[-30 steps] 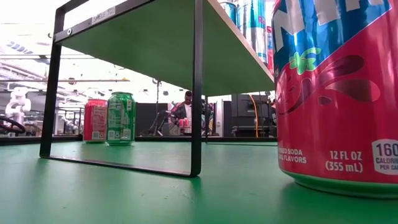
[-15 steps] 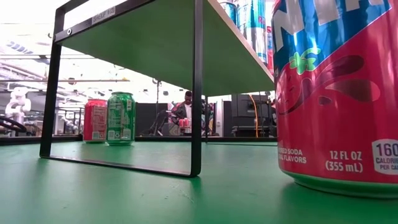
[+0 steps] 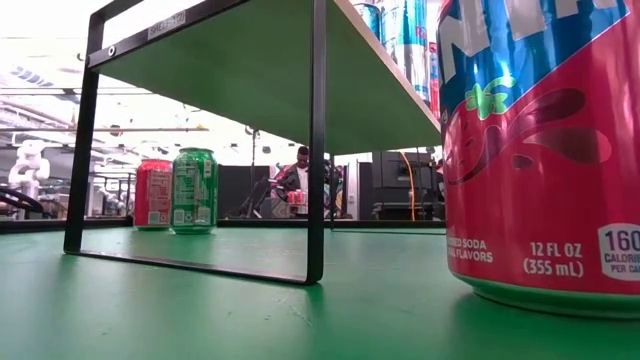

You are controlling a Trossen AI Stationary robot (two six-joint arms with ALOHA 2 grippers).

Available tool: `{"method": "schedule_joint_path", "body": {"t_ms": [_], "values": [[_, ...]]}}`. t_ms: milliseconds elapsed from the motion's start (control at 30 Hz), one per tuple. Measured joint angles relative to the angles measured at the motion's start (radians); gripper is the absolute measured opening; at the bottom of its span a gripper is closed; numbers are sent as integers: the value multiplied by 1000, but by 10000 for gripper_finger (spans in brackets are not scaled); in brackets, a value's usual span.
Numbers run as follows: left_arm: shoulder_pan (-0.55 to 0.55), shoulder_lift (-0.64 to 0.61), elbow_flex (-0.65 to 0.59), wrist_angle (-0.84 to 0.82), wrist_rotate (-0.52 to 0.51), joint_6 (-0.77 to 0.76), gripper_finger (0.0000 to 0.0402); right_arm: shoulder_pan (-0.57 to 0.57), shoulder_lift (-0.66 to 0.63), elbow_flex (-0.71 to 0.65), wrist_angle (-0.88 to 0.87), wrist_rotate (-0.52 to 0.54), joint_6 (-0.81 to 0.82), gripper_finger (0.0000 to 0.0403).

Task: Sort soda cans
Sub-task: Put the blue soda can on the shelf and align it with the other blue soda cans

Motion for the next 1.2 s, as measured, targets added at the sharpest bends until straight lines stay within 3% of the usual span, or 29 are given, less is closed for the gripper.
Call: {"method": "schedule_joint_path", "body": {"t_ms": [533, 833, 1200], "values": [[0, 105, -48, 33, -1, 24, 352, 0, 0, 0, 0, 0, -11, 233], [-7, 151, -48, 24, 45, 15, 306, 0, 1, 0, 3, 0, -29, 233], [16, 143, -16, 19, 106, 12, 211, -1, 1, 0, 4, 0, -49, 233]]}}
